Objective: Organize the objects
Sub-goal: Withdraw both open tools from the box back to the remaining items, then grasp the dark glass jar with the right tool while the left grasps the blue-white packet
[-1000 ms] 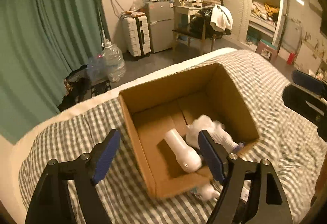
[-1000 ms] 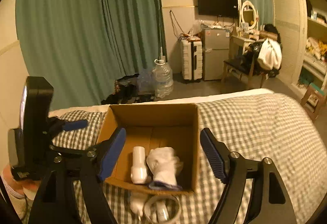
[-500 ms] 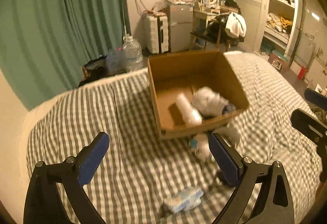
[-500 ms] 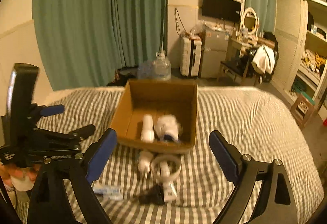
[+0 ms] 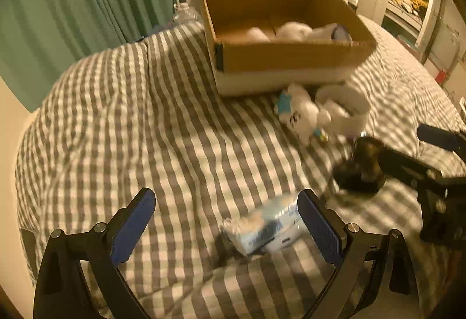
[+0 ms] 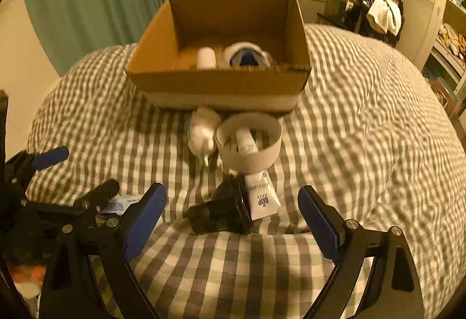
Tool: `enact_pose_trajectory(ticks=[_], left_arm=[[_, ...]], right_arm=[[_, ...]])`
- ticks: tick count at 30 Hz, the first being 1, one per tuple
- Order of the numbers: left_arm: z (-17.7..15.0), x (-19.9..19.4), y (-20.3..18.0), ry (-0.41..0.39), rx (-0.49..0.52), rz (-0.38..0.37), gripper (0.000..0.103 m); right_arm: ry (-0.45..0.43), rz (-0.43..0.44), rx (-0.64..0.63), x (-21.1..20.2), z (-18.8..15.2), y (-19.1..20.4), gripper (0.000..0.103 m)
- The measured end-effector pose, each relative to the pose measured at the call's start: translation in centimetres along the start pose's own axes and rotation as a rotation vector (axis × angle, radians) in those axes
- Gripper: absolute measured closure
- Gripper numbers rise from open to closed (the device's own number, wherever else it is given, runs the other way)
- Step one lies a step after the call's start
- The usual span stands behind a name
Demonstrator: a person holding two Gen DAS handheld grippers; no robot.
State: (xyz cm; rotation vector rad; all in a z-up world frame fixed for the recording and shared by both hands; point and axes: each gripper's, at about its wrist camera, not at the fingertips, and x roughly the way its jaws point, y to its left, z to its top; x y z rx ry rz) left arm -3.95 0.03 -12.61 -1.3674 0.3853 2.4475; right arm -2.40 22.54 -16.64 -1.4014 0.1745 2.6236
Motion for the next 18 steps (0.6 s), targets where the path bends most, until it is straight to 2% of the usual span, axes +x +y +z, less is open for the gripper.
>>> enact_pose_trajectory(ticks=[7,16,18], left_arm=[[-1.4,0.1,-1.1,0.004,0.035,-0.034,0.003],[-1.7,2.9,-1.1,0.083,0.025,-0.097,0.003],[-1.7,3.4,-1.1,0.093,0.021,-0.108,0.004]], right_arm=[[0.052,-0.022,0.003,1.8,-0.7,0.3,0.012],[0.106,-0.008,0.002,3.4,-1.1,0.4,0.036],[0.109,-0.010,-0.006,3.5,-1.1,0.6,0.045]])
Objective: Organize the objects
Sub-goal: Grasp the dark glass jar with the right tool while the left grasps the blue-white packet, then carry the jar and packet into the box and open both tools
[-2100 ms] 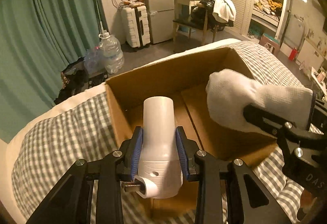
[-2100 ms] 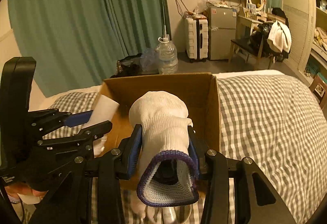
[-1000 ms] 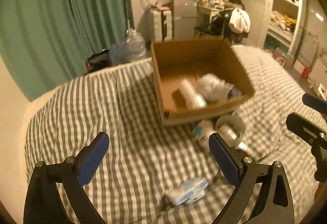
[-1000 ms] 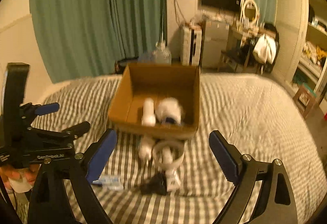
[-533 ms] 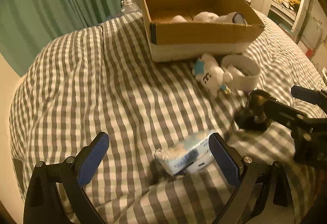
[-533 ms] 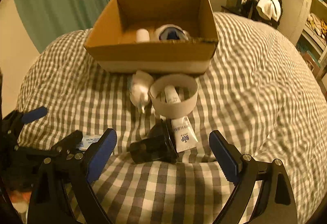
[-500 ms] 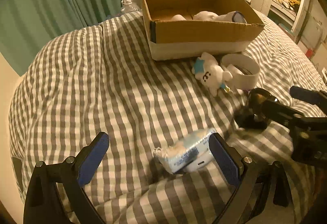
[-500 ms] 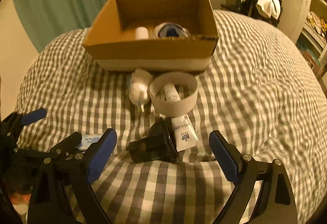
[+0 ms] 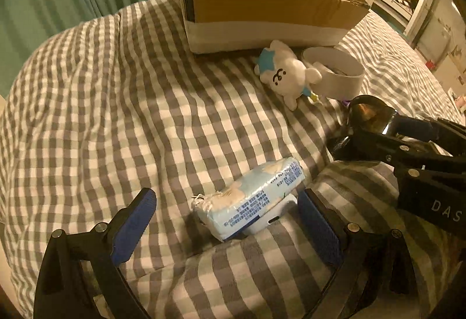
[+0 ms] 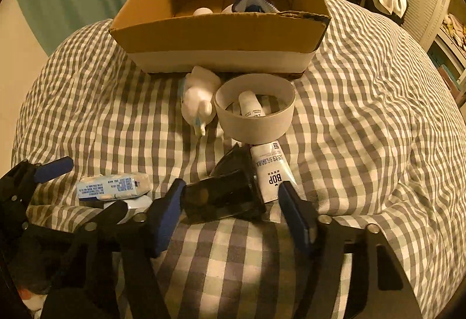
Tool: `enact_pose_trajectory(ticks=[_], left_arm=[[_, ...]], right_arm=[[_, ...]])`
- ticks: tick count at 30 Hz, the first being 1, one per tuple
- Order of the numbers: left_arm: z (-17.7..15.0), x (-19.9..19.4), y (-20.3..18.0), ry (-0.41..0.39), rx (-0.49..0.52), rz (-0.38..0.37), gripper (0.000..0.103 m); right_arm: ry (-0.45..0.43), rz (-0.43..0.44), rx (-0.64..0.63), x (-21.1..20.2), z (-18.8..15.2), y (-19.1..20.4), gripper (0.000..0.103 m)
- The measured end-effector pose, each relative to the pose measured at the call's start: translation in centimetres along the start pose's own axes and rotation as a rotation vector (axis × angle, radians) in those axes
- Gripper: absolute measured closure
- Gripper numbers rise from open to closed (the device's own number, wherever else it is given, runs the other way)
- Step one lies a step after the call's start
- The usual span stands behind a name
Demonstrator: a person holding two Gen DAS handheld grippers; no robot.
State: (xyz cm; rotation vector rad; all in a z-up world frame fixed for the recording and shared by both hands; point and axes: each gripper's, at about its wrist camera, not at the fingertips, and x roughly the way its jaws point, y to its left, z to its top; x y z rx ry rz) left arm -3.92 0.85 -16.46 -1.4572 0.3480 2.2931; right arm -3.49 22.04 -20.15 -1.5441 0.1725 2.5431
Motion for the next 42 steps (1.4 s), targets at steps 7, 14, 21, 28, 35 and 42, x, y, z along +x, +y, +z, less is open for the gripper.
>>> enact_pose_trajectory(ticks=[7,14,21,28,35,42], left_arm=[[0.2,1.0,-0.7,0.049,0.035,-0.117,0.040],[0.3,-0.5,-2.1,0.023,0.103,-0.072,0.074],[0.6,-2.8,-1.1,-0.004,0.069,-0.063,0.077],[2.7,-7.0,-0.6,-0.095,0.052,-0.047,0.078],[6.5,-11.7,0.9,-0.202,0.047,0.002,0.077],[12.4,-13.9,1.4,-0.286,0.056,0.014,0.077]], right_arm=[[0.001,-0.005,-0.019,0.2,0.0,0.3,0.049],[-0.008,-0.030,-0.055,-0.1,0.0,0.9,0.050],[-0.079,-0.039,-0.074,-2.8,0.4,1.2,0.050],[-0.182,0.013,-0.089,-8.2,1.9,2.1,0.051],[-0.334,0.015,-0.076,-14.6,5.6,1.7,0.051],[-0.419,0.009,-0.077,-17.0,11.5,1.1,0.051]])
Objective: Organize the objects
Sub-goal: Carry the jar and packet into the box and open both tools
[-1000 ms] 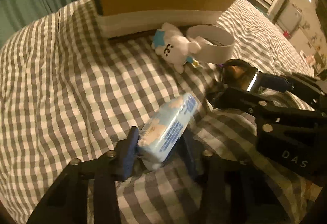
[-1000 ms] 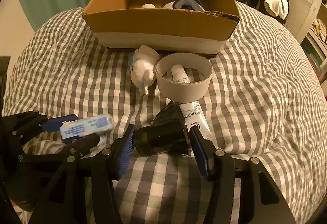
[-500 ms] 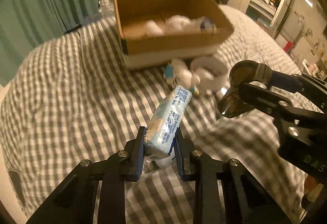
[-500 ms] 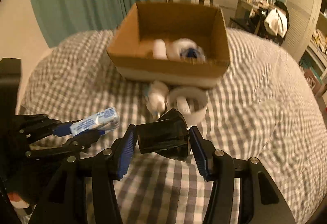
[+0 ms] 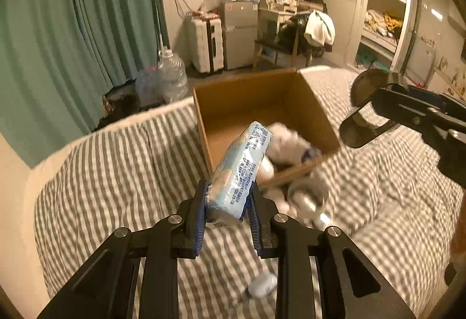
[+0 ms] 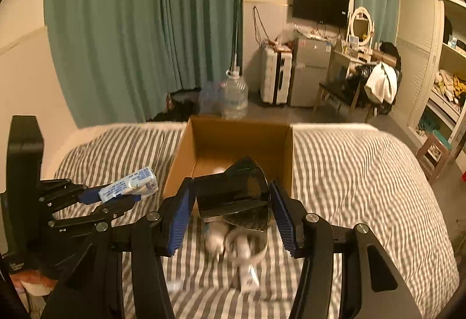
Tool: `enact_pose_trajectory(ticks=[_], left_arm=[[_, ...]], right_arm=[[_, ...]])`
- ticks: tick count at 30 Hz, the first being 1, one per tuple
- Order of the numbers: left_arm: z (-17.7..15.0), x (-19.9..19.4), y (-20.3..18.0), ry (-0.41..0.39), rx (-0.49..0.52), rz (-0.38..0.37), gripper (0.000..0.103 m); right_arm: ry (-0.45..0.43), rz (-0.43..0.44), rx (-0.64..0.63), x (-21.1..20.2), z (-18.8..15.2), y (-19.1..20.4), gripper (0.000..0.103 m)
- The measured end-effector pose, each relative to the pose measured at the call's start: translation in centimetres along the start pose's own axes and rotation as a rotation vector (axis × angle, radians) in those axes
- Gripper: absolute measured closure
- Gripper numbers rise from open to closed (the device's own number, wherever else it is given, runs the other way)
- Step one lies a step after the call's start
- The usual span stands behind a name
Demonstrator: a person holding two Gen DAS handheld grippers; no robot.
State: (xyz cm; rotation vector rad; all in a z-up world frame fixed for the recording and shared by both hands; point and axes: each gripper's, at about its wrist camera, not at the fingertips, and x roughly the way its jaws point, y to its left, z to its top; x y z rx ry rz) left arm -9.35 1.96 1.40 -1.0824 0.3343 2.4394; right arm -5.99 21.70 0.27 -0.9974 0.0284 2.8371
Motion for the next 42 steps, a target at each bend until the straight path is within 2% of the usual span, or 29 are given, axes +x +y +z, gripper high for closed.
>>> enact_pose_trajectory(ticks=[4,5,6,10,15,20,24,26,27,28,29,30,34,39,42], left_arm=[[3.8,1.8,0.4,-0.021,0.004,0.001,0.077],[4.8,2.6,0.5,-0.024,0.005,0.001,0.077],[5.5,3.4,0.5,-0.023,0.006,-0.001,0.077],[7.6,7.9,0.5,0.003,-0.003,-0.024,0.077],[7.1,13.3,0.0,0.063,0.030,-0.041,0.077],[6.5,16.4,-0.8,0.085,0.084,-0.060,0.077],[6.1,16.9,-1.6,0.078,0.104,-0.059,0.076],[6.0,16.7,-1.7,0.073,0.100,-0.057,0.068],[6.0,16.6,-1.6,0.073,0.095,-0.064,0.057],[6.0,16.3,-1.6,0.075,0.086,-0.074,0.048],[6.0,15.8,-1.4,0.076,0.070,-0.088,0.029],[6.0,15.3,-1.2,0.068,0.055,-0.096,0.021],[6.3,12.3,-0.1,0.039,-0.008,-0.110,0.017],[6.3,6.9,0.6,-0.025,-0.035,-0.058,0.007],[5.7,3.5,0.7,-0.069,-0.025,-0.008,0.005]], right_arm=[[-0.027,0.012,0.004,2.3,3.0,-0.7,0.051],[-0.030,0.013,0.008,3.0,3.8,-1.0,0.056],[-0.032,0.014,0.011,3.9,4.5,-1.3,0.056],[-0.007,-0.001,0.030,8.5,6.4,-2.7,0.056],[0.069,0.009,0.085,15.2,5.9,-5.0,0.056],[0.107,-0.014,0.078,18.5,4.1,-6.3,0.056],[0.126,-0.007,0.100,20.0,2.9,-6.6,0.056],[0.114,0.005,0.097,19.9,2.7,-6.6,0.056],[0.101,0.013,0.101,19.6,2.7,-6.7,0.053],[0.083,0.025,0.110,19.0,2.8,-6.8,0.048],[0.057,0.040,0.127,18.2,3.0,-7.0,0.035],[0.038,0.049,0.139,17.6,3.1,-7.2,0.027],[-0.036,0.057,0.158,13.7,4.3,-7.7,0.024],[-0.082,0.036,0.139,8.1,5.4,-7.3,0.021],[-0.089,0.004,0.102,5.0,5.5,-6.6,0.019]])
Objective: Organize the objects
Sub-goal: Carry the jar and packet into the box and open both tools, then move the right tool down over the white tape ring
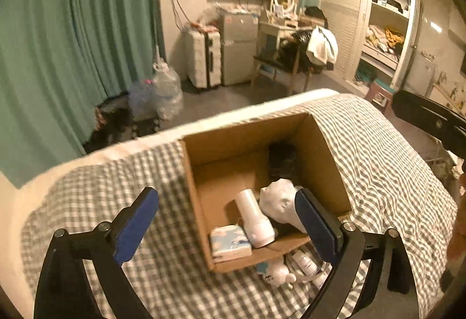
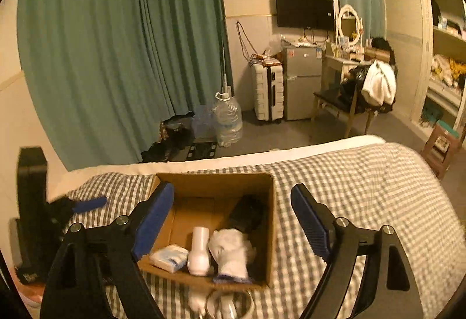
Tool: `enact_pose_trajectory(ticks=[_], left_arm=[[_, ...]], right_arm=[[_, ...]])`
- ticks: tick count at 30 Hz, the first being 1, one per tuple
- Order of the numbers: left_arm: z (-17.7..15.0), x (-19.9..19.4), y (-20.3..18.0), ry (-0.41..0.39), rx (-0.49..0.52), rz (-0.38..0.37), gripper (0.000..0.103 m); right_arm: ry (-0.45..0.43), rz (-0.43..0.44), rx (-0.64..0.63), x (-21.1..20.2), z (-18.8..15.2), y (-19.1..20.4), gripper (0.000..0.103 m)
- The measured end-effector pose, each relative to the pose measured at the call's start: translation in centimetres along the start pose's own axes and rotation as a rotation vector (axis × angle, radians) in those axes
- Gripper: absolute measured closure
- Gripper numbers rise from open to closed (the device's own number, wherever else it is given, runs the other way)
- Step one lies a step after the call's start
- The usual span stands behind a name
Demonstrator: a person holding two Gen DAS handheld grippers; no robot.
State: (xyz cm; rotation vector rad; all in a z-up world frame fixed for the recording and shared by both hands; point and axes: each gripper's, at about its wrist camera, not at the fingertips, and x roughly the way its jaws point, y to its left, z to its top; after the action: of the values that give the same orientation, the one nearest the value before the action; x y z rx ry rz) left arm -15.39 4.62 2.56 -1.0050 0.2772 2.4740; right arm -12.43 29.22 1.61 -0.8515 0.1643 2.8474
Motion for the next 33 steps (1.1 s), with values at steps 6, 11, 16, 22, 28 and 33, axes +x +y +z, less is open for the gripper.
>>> enact_pose_trajectory(ticks=[6,11,16,22,28,33], left_arm=[[-2.1,-3.6,-0.7,-0.016,0.012,0.186,0.003],[-6.1,-3.6,-0.9,-0.001,-0.037,0.242,0.002],[-10.8,-0.6,-1.7,0.047,-0.122,0.221,0.002],[-14.6,5.6,-3.1,0.161,-0.072,0.243,0.002],[-15.8,8.7,-1.1,0.238,-0.086,0.234,0.002],[-16.5,9.8,0.5,0.268,-0.139,0.212,0.002]], right_arm=[[-0.027,-0.011,-0.048,-5.3,-0.9,1.4,0.016],[0.008,0.021,-0.041,-6.7,-3.8,2.1,0.015],[0.053,0.020,-0.023,-4.6,-8.8,1.9,0.015],[0.195,-0.018,0.018,1.9,-14.9,0.0,0.015],[0.350,-0.011,0.012,7.2,-19.0,-0.7,0.015],[0.441,-0.035,-0.052,9.5,-20.5,0.3,0.015]])
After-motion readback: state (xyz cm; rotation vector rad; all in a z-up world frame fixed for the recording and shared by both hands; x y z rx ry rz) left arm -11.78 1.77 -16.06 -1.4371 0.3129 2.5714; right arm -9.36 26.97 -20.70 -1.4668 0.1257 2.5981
